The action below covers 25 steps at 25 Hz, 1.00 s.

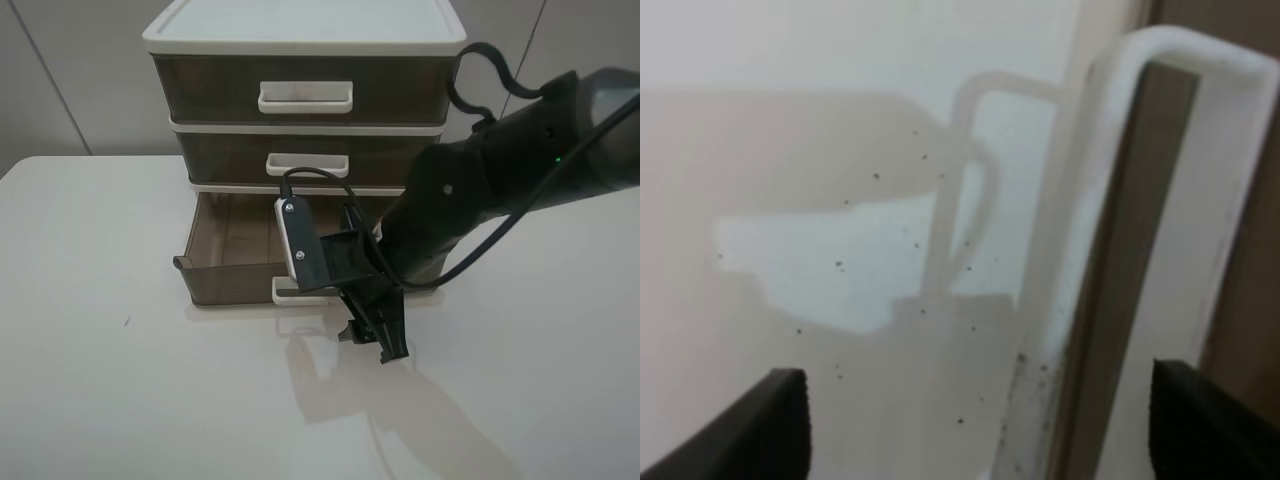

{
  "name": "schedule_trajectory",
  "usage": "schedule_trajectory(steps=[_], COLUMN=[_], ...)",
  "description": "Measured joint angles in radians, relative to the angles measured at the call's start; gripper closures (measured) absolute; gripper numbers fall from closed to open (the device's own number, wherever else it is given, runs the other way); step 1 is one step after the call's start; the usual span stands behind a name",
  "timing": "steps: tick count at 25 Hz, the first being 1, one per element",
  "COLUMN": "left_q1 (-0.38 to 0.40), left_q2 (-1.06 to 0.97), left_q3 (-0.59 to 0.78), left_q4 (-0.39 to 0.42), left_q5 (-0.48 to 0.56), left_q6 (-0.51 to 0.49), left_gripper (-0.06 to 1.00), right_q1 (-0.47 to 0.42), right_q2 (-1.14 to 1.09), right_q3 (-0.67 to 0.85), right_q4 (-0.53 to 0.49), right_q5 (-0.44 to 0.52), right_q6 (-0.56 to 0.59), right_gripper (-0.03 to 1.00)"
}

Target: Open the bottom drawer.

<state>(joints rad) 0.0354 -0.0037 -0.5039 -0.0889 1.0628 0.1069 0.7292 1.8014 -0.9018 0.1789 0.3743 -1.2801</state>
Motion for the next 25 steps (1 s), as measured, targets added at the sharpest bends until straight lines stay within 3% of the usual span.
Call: schedule_trajectory(steps=[5, 8, 12, 16, 20, 25], left_q1=[0.000, 0.000, 0.000, 0.000, 0.000, 0.000], left_q2=[0.000, 0.000, 0.000, 0.000, 0.000, 0.000], left_q3=[0.000, 0.000, 0.000, 0.000, 0.000, 0.000], left_q4=[0.000, 0.000, 0.000, 0.000, 0.000, 0.000], left_q5=[0.000, 0.000, 0.000, 0.000, 0.000, 0.000], left_q6=[0.000, 0.000, 0.000, 0.000, 0.000, 0.000], left_gripper=[0.23, 0.23, 0.23, 0.23, 0.23, 0.23], right_q1=[0.006, 0.007, -0.041, -0.175, -0.331, -0.509], right_q2=[-0.095, -0.160, -0.247, -0.329, -0.449, -0.652], right_q3=[0.000, 0.000, 0.000, 0.000, 0.001, 0.013], right_q4=[0.048, 0.081, 0.100, 0.079, -0.012, -0.071], right_q5=[0.032, 0.087, 0.147, 0.192, 0.230, 0.318], right_q6=[0.000, 0.070, 0.307, 0.669, 1.004, 1.158], right_gripper=[0.38, 0.38, 0.38, 0.38, 0.38, 0.28])
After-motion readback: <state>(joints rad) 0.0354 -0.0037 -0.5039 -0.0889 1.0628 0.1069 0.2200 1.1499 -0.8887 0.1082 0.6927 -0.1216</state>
